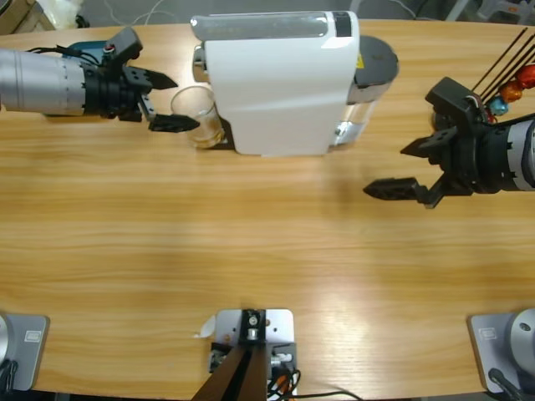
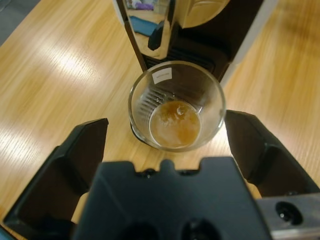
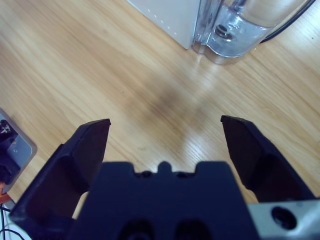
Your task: Pour coffee
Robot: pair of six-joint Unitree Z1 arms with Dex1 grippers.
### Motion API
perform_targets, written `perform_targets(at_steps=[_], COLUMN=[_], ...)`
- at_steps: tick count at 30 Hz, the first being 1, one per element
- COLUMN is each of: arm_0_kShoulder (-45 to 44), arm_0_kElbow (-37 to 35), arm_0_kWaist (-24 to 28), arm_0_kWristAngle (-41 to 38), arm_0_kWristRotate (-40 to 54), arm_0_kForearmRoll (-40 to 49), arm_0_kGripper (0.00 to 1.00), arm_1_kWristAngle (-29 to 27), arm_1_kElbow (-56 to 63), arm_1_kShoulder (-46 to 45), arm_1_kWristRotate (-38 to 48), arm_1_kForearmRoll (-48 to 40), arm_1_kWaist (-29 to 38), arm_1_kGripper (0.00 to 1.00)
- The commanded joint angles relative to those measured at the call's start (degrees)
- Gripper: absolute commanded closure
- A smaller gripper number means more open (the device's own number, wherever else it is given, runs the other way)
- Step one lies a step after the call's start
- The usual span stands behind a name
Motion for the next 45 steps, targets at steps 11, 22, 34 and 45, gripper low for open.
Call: perform_targets(at_steps=[11, 22, 34, 45], arm_0_kShoulder=[6.5, 8.1, 8.7, 9.4], arm_0_kElbow=[-2.1, -4.5, -4.6, -4.9], arm_0_kWaist=[0.4, 0.5, 0.0, -0.1], arm_0_kWristAngle=[-2.7, -3.6, -4.4, -5.7], arm_0_kWristRotate=[1.1, 0.9, -0.3, -3.8], arm_0_kForearmRoll=[-0.8, -0.8, -0.8, -1.0], arm_0_kGripper=[0.0, 0.0, 0.186, 0.532], arm_1_kWristAngle=[2.0, 2.7, 3.3, 4.0], arm_1_kElbow=[1.4, 1.4, 1.4, 1.3], arm_1_kShoulder=[3.5, 4.6, 4.6, 4.5], arm_1_kWristRotate=[0.1, 0.2, 0.5, 1.1], arm_1_kForearmRoll=[-1.2, -1.5, -1.6, -1.6], arm_1_kWaist=[1.0, 1.6, 2.0, 2.0], arm_1_kGripper=[0.004, 0.004, 0.004, 0.004])
